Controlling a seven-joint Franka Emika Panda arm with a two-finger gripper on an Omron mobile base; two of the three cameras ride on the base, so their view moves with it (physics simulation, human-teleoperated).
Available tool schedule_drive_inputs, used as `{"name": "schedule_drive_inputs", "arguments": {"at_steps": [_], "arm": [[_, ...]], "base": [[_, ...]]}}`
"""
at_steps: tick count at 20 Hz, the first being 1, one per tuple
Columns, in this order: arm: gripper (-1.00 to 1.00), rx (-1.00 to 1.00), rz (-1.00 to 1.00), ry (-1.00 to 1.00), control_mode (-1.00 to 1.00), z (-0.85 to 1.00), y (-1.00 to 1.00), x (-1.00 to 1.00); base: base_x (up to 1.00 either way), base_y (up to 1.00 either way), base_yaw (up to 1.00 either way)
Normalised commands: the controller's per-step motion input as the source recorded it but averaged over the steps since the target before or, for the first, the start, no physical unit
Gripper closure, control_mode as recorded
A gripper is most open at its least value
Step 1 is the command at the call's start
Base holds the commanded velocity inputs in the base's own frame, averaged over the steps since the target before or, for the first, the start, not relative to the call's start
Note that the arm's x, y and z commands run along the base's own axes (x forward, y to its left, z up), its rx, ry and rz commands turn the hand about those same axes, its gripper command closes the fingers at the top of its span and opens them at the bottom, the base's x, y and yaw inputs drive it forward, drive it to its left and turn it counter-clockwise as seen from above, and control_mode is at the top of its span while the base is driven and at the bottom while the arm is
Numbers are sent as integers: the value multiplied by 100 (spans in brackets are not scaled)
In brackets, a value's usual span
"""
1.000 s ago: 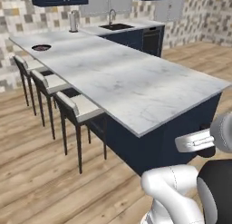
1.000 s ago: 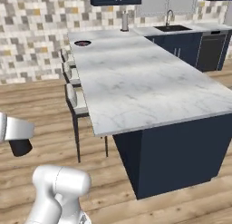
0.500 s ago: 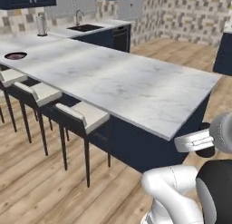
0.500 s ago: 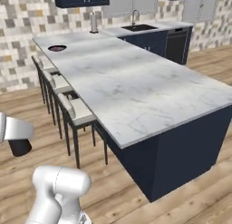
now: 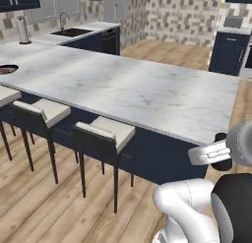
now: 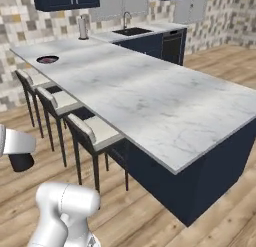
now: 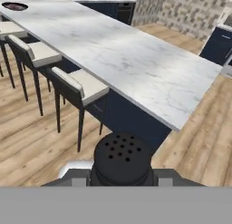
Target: Retrieve the shaker from the cabinet and place it next the steak on a plate on the dining table.
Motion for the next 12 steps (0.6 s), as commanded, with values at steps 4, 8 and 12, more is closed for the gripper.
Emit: {"name": "schedule_drive_inputs", "arguments": {"at_steps": [4, 8, 12], "arm": [[100, 0, 0, 0, 100, 0, 0, 0], [100, 0, 0, 0, 100, 0, 0, 0], [100, 0, 0, 0, 100, 0, 0, 0]], "base": [[26, 100, -34], [26, 100, -33], [27, 100, -27]]}}
